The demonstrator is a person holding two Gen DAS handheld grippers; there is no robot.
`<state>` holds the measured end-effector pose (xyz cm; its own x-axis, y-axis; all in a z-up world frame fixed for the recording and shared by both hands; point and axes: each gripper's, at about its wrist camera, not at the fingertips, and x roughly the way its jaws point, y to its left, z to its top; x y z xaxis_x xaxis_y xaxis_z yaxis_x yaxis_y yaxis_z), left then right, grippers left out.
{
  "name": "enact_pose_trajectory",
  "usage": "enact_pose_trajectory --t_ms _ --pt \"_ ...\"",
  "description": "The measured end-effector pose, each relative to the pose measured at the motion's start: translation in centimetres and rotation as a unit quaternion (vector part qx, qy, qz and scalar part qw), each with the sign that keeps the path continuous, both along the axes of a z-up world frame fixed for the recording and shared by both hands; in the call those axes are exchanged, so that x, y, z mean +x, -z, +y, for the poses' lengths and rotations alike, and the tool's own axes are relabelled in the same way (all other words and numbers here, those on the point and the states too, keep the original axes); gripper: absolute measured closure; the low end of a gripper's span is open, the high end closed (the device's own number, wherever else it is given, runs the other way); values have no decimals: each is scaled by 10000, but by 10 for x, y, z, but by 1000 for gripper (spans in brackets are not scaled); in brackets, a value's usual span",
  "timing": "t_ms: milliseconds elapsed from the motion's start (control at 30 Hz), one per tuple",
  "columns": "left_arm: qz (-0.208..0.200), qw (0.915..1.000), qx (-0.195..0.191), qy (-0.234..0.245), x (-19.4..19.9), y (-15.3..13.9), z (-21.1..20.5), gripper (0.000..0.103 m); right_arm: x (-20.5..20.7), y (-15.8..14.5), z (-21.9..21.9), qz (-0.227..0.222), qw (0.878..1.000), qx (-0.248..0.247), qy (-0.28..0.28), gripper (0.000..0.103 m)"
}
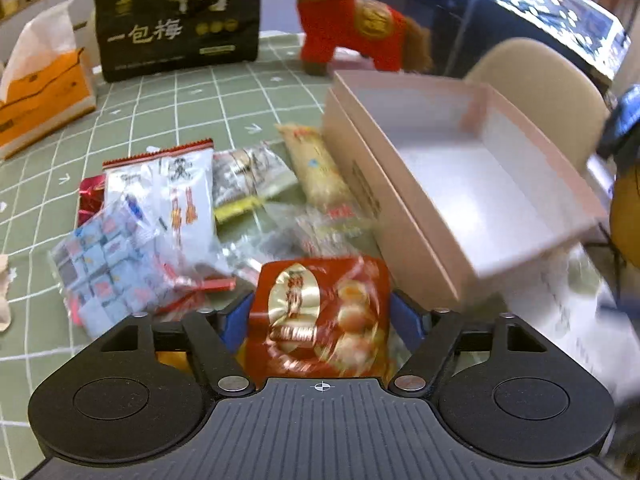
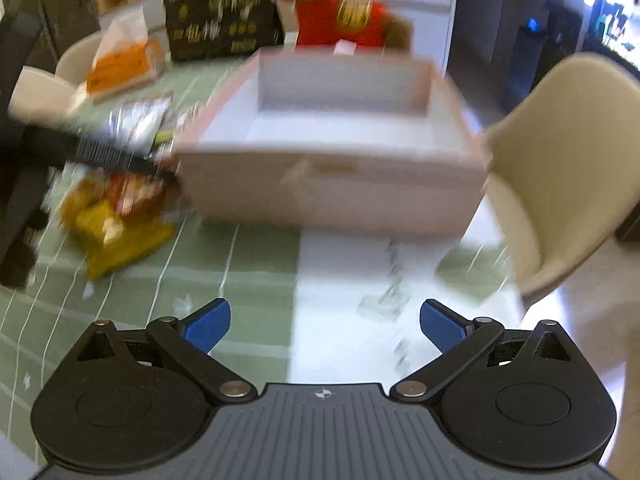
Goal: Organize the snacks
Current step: 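Grasp the red quail-egg bag with the left gripper while the right gripper grasps a clear cookie packet, then carry both packets over the pink box and open both grippers to drop them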
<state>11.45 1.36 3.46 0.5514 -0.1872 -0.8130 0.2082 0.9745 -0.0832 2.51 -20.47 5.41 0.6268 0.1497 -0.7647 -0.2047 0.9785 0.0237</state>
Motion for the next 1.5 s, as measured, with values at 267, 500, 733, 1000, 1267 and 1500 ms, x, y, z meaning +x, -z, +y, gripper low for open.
enact_pose_trajectory --t_ms 267,500,733,1000,1267,1500 --pt "-36 9995 -308 -91 -67 -3 3 27 59 -6 25 65 9987 419 -270 10" --pt "-272 9983 -308 -417 -90 -20 24 27 74 6 69 612 9921 762 -791 49" --pt "-204 9929 -504 -1063 -97 -18 70 27 70 10 120 299 9946 419 -903 41" --pt "182 9799 -912 -1764 -126 -19 98 27 68 13 151 -91 9926 -149 -1202 50" --pt "714 9769 -1315 -1522 -160 -21 63 27 41 5 101 168 9902 -277 -1361 65" --pt "580 9800 -1216 -1465 -140 -7 28 27 -3 -2 30 469 9916 -270 -1177 65"
